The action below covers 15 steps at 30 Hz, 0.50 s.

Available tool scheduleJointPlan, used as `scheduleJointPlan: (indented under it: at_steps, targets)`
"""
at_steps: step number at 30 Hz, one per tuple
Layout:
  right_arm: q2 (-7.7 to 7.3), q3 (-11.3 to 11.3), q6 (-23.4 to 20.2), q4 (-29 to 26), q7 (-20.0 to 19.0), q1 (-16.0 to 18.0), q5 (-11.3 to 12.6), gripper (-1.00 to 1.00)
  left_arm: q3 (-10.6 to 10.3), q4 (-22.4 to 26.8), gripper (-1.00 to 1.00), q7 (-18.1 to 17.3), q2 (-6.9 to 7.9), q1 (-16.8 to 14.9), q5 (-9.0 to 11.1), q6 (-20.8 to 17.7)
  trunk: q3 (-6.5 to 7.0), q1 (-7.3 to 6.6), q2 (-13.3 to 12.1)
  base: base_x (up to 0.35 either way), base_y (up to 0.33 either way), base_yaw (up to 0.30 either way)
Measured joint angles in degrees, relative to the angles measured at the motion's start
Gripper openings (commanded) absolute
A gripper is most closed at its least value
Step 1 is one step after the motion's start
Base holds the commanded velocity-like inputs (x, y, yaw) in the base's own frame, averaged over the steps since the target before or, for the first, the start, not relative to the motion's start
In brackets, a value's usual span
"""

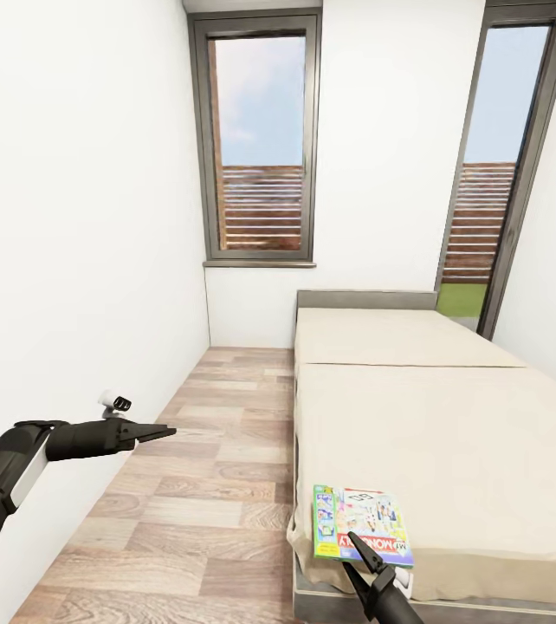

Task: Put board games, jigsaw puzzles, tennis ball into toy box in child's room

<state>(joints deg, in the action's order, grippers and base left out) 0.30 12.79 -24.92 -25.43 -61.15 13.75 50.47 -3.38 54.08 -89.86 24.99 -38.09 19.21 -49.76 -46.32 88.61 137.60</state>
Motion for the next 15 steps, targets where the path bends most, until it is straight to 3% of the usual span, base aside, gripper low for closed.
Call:
scheduleJointPlan:
  at_steps: [4,5,9,12,15]
  targets:
    - [0.01,-0.04,-0.01,-0.01,-0.01,0.01,0.00,1.00,0.00,0.00,1.00,0.00,0.00,0.00,0.00,0.00,0.00,0.00,0.00,0.000,0.000,0.000]
    - [0.00,-0.06,-0.02,-0.02,-0.02,0.00,0.01,-1.00,0.00,0.00,1.00,0.00,0.00,0.00,0.00,0.00,0.00,0.00,0.00,0.000,0.000,0.000]
    - [0.02,-0.34,-0.04,0.02,0.14,0.47,-0.60,-1.00,0.00,-0.01,1.00,0.00,0.01,-0.02,0.00,0.00,-0.01,0.00,0.00,0.000,0.000,0.000]
    - [0.07,-0.46,-0.24,-0.16,-0.31,0.55,0.70,-1.00,-0.02,-0.03,1.00,0.00,-0.01,-0.02,0.00,0.03,0.02,-0.01,0.01,0.000,0.000,0.000]
    - [0.07,-0.33,-0.01,-0.13,-0.18,0.57,0.55,-1.00,-0.02,-0.05,1.00,0.00,-0.01,-0.01,-0.01,0.08,0.02,-0.01,0.00,0.000,0.000,0.000]
